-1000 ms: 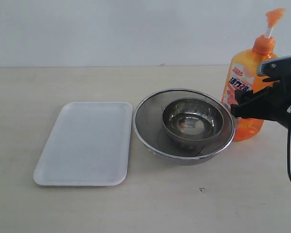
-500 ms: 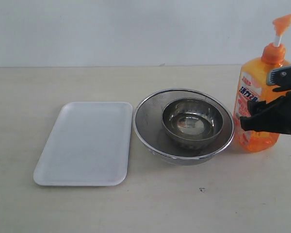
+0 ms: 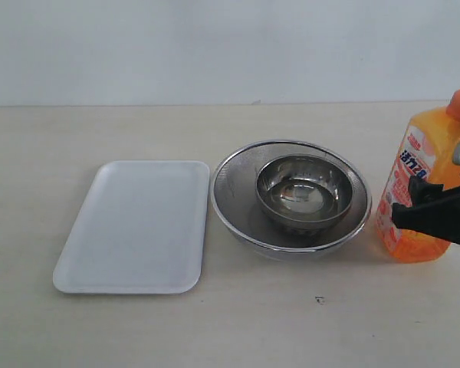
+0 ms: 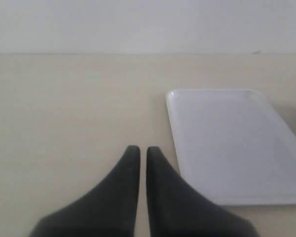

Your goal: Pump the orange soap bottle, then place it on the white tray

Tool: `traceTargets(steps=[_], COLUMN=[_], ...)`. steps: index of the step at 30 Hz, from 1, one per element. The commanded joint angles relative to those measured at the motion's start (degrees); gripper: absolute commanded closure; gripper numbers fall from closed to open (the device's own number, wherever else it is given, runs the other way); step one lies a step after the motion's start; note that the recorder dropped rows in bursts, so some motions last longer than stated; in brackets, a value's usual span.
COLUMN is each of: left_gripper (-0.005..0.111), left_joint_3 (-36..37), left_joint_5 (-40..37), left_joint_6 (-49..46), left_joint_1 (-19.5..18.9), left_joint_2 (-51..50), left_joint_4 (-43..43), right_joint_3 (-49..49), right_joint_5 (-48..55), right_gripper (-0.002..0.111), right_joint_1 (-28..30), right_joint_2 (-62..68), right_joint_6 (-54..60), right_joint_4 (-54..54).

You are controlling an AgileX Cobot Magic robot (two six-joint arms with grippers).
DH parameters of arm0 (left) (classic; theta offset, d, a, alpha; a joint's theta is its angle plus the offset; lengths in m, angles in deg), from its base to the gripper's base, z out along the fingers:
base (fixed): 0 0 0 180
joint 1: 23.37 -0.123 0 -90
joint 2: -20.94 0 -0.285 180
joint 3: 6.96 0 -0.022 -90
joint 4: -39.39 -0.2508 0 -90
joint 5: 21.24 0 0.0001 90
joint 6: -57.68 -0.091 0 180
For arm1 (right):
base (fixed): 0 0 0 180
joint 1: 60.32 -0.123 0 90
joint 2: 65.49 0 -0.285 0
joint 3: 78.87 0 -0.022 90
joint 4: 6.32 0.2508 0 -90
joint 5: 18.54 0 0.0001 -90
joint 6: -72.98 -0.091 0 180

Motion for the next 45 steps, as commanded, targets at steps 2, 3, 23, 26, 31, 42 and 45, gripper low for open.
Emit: traceTargets(steps=[2,3,23,26,31,42,45], left_gripper=[0.102,0.102,0.102,0.102,0.102,0.102,0.102], left_joint_3=[0.2,0.2,0.2,0.2,0.2,0.2,0.2], left_joint_5=[0.5,0.5,0.5,0.5,0.5,0.5,0.5], left_joint_6=[0.4,0.4,0.4,0.4,0.4,0.4,0.4], left_joint_1=[-0.1,-0.1,-0.1,-0.1,-0.1,-0.1,-0.1], left_joint_2=[0.2,0.2,0.2,0.2,0.2,0.2,0.2], left_joint_4=[0.3,0.3,0.3,0.3,0.3,0.3,0.3], right_joint_3=[0.5,0.5,0.3,-2.6,-6.8,-7.6,-7.6], right_joint_5=[1.9,2.7,-18.2,-18.2,-18.2,-16.4,-16.6], right_gripper=[0.097,0.081,0.010,0.010,0.010,0.107,0.108], right_joint_1=[-0.2,-0.2,0.0,0.0,0.0,0.0,0.0], right_joint_2=[-0.3,-0.3,13.8,16.3,18.8,18.9,18.9], right_joint_6=[-2.3,-2.4,-13.2,-13.7,-13.4,-7.0,-3.8], right_joint_4=[-1.1,-2.5,-5.9,-5.9,-5.9,-5.9,-5.4])
